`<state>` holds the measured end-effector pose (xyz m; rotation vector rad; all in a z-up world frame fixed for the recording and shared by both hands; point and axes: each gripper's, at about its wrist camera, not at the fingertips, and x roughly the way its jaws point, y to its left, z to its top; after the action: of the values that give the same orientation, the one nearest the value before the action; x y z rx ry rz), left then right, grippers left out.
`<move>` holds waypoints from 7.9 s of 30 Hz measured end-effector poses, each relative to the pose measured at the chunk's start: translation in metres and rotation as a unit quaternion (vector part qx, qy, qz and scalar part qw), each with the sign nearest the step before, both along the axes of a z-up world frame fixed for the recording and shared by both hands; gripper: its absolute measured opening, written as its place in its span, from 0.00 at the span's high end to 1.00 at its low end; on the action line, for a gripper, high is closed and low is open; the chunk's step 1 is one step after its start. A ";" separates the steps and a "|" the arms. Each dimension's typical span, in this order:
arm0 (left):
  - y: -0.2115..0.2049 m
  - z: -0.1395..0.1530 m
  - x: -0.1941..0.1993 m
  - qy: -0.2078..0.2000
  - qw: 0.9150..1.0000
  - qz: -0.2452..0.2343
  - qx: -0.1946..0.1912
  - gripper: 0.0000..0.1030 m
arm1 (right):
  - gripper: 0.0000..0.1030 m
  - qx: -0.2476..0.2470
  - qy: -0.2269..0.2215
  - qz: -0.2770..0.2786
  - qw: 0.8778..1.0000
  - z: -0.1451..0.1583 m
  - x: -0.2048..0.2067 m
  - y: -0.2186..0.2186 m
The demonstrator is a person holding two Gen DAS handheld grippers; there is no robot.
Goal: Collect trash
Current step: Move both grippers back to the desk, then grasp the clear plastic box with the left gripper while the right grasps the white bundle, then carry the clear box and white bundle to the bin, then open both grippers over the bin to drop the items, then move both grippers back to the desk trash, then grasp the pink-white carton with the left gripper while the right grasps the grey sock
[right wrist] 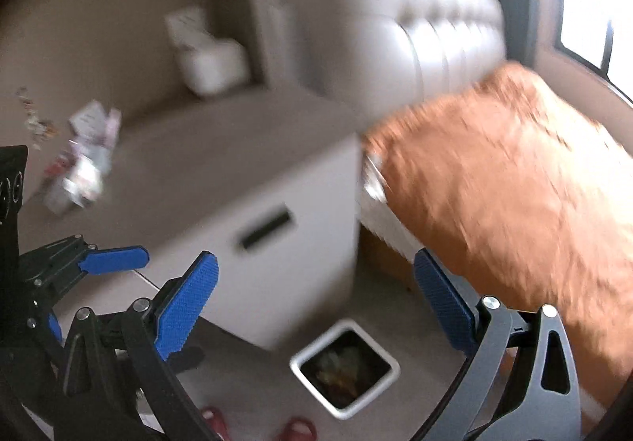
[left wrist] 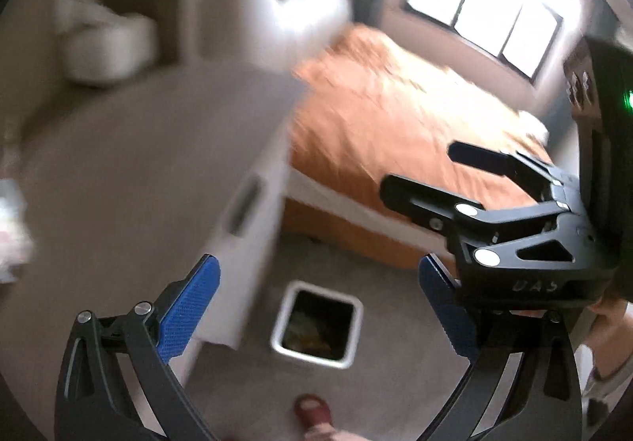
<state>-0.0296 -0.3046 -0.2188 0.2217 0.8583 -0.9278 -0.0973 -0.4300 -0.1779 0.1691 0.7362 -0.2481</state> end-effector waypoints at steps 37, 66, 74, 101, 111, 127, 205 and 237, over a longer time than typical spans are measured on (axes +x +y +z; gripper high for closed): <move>0.227 -0.024 0.165 -0.005 0.935 0.346 0.076 0.05 | 0.04 0.004 0.033 0.152 0.988 -0.017 0.201 0.200; 0.238 0.031 0.136 -0.084 0.948 0.298 0.067 0.35 | 0.52 0.023 -0.002 0.173 0.985 0.041 0.178 0.194; 0.215 0.096 0.083 -0.133 0.956 0.257 0.046 0.35 | 0.52 -0.005 -0.077 0.154 0.985 0.110 0.125 0.173; 0.003 0.077 -0.039 -0.114 0.993 -0.030 0.017 0.35 | 0.52 0.000 -0.043 -0.070 0.997 0.091 -0.063 0.043; -0.051 0.023 -0.053 -0.073 0.992 -0.088 0.055 0.35 | 0.52 0.040 -0.004 -0.107 0.993 0.040 -0.085 0.002; -0.115 -0.183 -0.037 0.019 0.974 -0.167 0.149 0.35 | 0.51 0.121 0.103 -0.117 0.980 -0.143 -0.060 -0.060; 0.217 0.064 0.130 -0.082 0.961 0.263 0.009 0.05 | 0.04 0.022 -0.045 0.234 0.971 0.059 0.157 0.146; 0.193 -0.032 0.275 0.044 0.999 -0.021 0.025 0.61 | 0.73 0.024 0.085 0.177 0.980 -0.049 0.261 0.204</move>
<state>0.2451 -0.1117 -0.2512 0.2440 0.9615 -0.9617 0.1633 -0.2261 -0.2273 0.0602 0.9277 0.0957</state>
